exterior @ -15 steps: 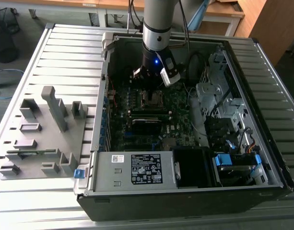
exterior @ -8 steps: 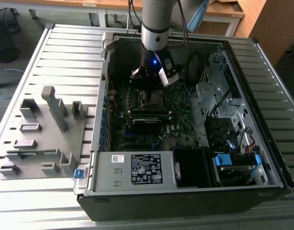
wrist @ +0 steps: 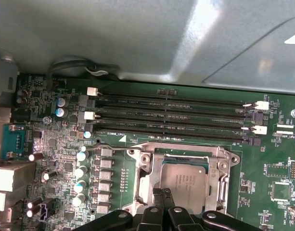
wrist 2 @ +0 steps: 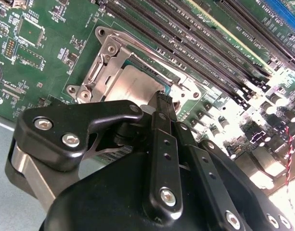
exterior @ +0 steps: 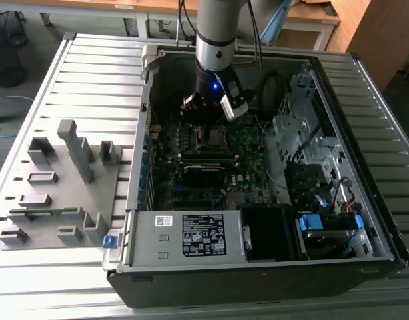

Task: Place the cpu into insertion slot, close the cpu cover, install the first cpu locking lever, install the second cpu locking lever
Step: 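Close the cpu cover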

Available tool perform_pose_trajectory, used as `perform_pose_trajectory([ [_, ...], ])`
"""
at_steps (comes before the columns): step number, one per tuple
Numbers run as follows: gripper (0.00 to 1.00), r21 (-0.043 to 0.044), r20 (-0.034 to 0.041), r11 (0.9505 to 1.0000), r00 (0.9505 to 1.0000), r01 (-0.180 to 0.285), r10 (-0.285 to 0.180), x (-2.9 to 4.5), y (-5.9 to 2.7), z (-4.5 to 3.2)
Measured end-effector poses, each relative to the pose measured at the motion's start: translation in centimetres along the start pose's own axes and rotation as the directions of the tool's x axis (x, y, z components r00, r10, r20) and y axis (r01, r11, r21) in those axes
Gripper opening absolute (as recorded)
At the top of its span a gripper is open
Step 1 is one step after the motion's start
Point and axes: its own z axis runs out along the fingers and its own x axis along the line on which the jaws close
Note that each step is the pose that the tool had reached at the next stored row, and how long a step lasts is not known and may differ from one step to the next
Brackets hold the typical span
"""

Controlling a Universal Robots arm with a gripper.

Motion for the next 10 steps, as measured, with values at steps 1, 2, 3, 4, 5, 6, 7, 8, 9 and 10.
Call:
perform_pose_trajectory([
  [1, 0.1, 0.0001, -0.0001, 1.0, 1.0, 0.0, 0.0, 0.01, 0.05, 0.01],
  [2, 0.1, 0.0001, -0.0001, 1.0, 1.0, 0.0, 0.0, 0.01, 0.1, 0.01],
  [3, 0.1, 0.0002, -0.0002, 1.0, 1.0, 0.0, 0.0, 0.02, 0.14, 0.01],
  [4, 0.1, 0.0002, -0.0002, 1.0, 1.0, 0.0, 0.0, 0.04, 0.17, 0.01],
  [5, 0.1, 0.0002, -0.0002, 1.0, 1.0, 0.0, 0.0, 0.08, 0.2, 0.01],
  [6, 0.1, 0.0001, -0.0001, 1.0, 1.0, 0.0, 0.0, 0.15, 0.22, 0.01],
  [7, 0.1, -0.0001, -0.0001, 1.0, 1.0, 0.0, 0.0, 0.26, 0.24, 0.01],
  [8, 0.1, -0.0003, 0.0, 1.0, 1.0, -0.001, 0.001, 0.38, 0.26, 0.02],
  [9, 0.1, -0.0004, 0.0, 1.0, 1.0, -0.001, 0.001, 0.45, 0.27, 0.02],
  [10, 0.1, -0.0004, 0.0, 1.0, 1.0, -0.001, 0.001, 0.46, 0.28, 0.03],
])
